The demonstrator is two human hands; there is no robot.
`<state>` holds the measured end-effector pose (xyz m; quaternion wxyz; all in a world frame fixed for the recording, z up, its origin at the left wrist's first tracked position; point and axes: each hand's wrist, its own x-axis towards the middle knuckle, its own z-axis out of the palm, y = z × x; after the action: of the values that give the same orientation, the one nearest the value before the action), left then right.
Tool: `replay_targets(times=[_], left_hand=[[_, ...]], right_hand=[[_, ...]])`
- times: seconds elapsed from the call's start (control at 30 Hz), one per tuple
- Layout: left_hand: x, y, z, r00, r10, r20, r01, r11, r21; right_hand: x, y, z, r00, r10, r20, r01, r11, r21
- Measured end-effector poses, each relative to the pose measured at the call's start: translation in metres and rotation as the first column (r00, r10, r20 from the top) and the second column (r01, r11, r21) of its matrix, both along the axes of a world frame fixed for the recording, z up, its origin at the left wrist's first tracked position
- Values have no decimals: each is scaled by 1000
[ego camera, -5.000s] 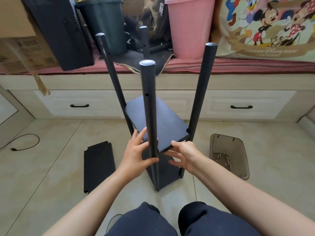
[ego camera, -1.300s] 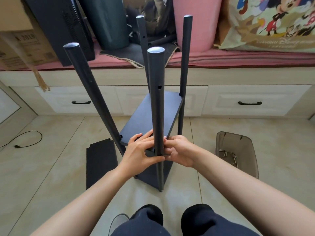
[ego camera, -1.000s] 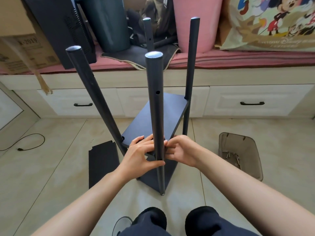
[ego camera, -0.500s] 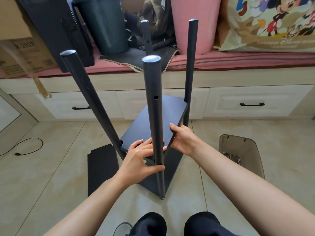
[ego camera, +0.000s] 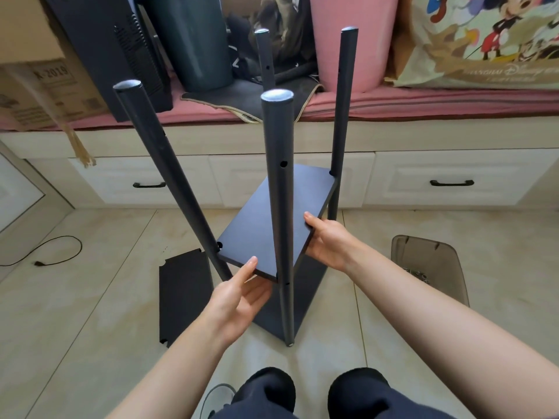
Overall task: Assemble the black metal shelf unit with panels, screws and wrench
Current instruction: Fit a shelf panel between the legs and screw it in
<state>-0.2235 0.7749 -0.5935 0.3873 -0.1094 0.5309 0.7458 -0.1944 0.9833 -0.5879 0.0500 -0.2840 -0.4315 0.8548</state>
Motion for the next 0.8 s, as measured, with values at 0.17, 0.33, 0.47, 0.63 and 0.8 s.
replay_targets(times=[0.17,0.33,0.47,0.63,0.8], left_hand=[[0,24,3,999,11,50,-18,990,143],[2,31,3,996,75,39,-80,985,152],[2,35,4,997,74,32,-79,982,171],[0,35,-3,998,64,-4,-63,986,156],[1,36,-8,998,55,-42,-47,985,163]], right_hand=[[19,19,-5,992,16,129,-33,990,137],[76,67,-49,850,-110,514,-368,575,731],[113,92,-88,648,-194,737,-675,302,673],[138,100,-124,515,-171,840,-802,249,542],[144,97,-139,553,-206,807,-784,200,588]])
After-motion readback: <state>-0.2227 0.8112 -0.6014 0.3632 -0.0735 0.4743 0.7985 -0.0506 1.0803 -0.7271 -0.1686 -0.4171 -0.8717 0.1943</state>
